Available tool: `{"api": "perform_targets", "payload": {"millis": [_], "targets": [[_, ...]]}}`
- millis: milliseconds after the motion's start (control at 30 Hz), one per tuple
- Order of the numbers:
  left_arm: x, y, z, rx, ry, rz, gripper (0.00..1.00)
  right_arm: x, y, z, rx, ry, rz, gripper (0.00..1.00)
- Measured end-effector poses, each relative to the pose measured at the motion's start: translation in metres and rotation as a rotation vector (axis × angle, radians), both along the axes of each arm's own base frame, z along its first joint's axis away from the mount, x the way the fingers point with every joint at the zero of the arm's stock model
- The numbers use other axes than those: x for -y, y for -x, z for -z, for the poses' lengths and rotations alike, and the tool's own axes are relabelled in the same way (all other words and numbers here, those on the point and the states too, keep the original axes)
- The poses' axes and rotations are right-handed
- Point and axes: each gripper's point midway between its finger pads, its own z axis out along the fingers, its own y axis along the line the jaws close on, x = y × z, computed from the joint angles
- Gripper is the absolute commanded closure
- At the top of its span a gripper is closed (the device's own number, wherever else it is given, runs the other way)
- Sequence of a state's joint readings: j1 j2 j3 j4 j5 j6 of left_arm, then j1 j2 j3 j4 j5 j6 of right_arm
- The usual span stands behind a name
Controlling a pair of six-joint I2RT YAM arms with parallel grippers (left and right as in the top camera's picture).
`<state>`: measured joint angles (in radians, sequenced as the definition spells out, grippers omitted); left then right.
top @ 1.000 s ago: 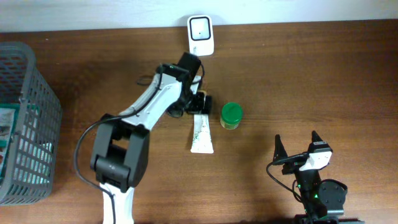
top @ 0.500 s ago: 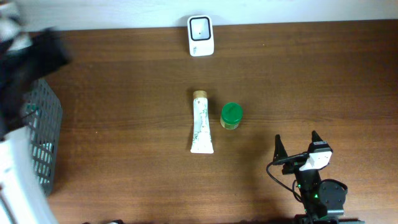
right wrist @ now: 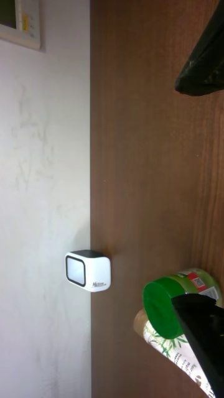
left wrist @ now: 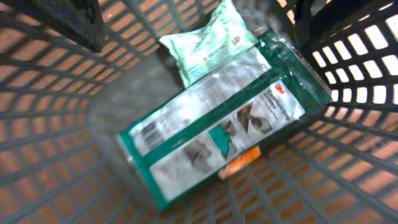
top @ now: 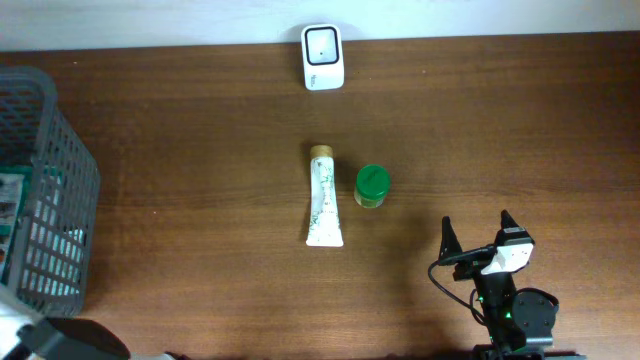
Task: Scan the item barcode
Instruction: 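Grasp the green-and-white packet in the basket and lay it left of the tube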
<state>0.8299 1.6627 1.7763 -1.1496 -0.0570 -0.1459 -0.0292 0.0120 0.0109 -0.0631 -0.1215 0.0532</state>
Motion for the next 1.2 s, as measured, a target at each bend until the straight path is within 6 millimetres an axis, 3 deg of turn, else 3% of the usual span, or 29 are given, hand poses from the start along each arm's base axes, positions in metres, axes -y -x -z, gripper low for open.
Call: {"api": "perform_targets", "payload": {"millis": [167,367,600,767,933,967,1100,1200], "targets": [[-0.023,0.006,0.051,-0.097,-0.051,0.131,0.01,0.000,0.000,0.000,0.000,0.000,0.000,0.02],[-0.052,-0.017,0.101,-0.187,-0.181,0.365,0.01,0.000,0.000,0.000,0.000,0.000,0.000,0.02],[-0.076,-0.037,0.157,-0.249,-0.202,0.473,0.00,0.000,0.000,0.000,0.000,0.000,0.000,0.02],[-0.084,-0.042,0.179,-0.270,-0.204,0.506,0.00,0.000,0.000,0.000,0.000,0.000,0.000,0.02],[-0.091,-0.031,0.197,-0.289,-0.173,0.492,0.00,0.000,0.000,0.000,0.000,0.000,0.000,0.02],[-0.092,-0.030,0.200,-0.291,-0.168,0.490,0.02,0.000,0.000,0.000,0.000,0.000,0.000,0.02],[-0.088,-0.029,0.203,-0.295,-0.149,0.503,0.27,0.000,0.000,0.000,0.000,0.000,0.000,0.02],[-0.078,-0.024,0.209,-0.304,-0.100,0.521,0.36,0.000,0.000,0.000,0.000,0.000,0.000,0.02]]}}
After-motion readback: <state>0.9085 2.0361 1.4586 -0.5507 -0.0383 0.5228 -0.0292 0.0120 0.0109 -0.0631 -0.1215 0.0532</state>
